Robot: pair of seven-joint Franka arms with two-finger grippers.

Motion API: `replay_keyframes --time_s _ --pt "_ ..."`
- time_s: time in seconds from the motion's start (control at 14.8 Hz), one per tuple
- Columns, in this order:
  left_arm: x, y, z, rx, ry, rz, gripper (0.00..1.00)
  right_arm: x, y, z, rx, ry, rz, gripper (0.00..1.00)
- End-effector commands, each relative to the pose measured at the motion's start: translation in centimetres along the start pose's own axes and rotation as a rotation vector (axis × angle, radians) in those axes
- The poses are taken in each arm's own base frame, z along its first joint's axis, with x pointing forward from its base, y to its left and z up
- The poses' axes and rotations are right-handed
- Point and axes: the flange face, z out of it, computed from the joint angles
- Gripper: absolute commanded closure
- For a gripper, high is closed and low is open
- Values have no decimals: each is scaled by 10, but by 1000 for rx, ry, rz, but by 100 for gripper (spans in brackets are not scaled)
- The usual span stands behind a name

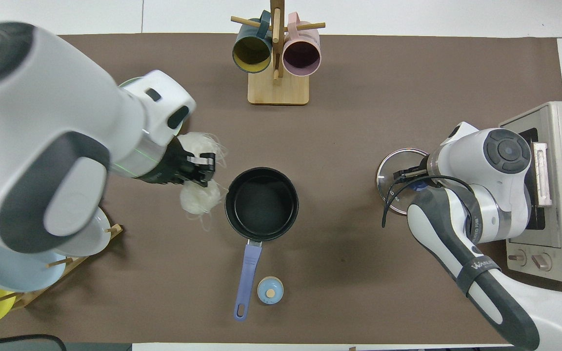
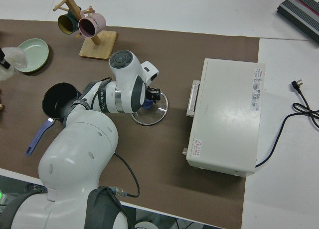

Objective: Transfer vermicelli from plate to pot
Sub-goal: 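Drop the noodles in the pot while the right gripper lifts the lid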

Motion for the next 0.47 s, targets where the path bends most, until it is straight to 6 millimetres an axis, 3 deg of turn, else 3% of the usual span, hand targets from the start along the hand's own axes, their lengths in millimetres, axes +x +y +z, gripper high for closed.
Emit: replay_keyframes --time_s 0.0,0.27,0.4 --pt "-30 24 74 0 6 -36 100 -1 0 -4 14 7 -21 34" --pt "-23 48 156 4 6 -55 100 6 -3 -14 16 -3 -25 36" --pt "-13 49 181 -2 13 -66 100 15 -8 -28 21 -15 -33 36"
